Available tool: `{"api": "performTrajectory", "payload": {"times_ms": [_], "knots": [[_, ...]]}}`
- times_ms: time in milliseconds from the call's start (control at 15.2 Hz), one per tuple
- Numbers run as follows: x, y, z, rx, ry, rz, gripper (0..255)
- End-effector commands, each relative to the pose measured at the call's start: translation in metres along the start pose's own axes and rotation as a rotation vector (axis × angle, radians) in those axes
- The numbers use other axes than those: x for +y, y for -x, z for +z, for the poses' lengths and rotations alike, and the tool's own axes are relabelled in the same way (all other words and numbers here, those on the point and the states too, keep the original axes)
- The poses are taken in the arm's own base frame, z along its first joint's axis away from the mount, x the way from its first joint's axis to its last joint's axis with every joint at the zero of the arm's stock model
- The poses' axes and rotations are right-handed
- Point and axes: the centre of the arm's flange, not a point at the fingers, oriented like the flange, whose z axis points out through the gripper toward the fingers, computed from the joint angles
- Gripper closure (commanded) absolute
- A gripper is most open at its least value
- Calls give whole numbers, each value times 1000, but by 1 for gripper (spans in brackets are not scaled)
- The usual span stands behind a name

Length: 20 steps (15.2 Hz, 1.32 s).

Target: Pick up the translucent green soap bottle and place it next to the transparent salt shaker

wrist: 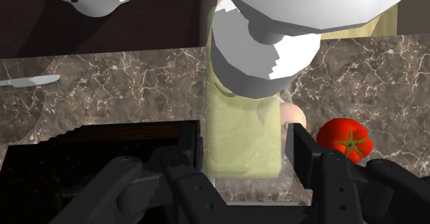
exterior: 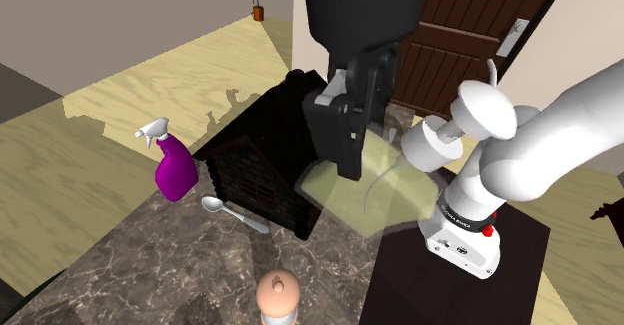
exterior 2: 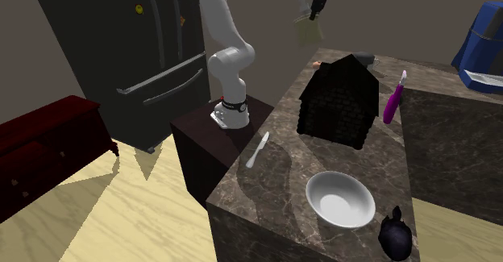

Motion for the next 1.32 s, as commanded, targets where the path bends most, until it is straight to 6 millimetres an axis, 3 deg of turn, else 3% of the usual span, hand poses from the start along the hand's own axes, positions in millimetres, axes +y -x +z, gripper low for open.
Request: {"api": "performTrajectory", "payload": {"times_ms": [0,858,924,1254], "knots": [[-27,4,0,0,-2,2,255],[-198,21,-7,0,-2,2,255],[-221,24,-8,0,-2,2,255],[-222,18,17,0,-2,2,255]]}}
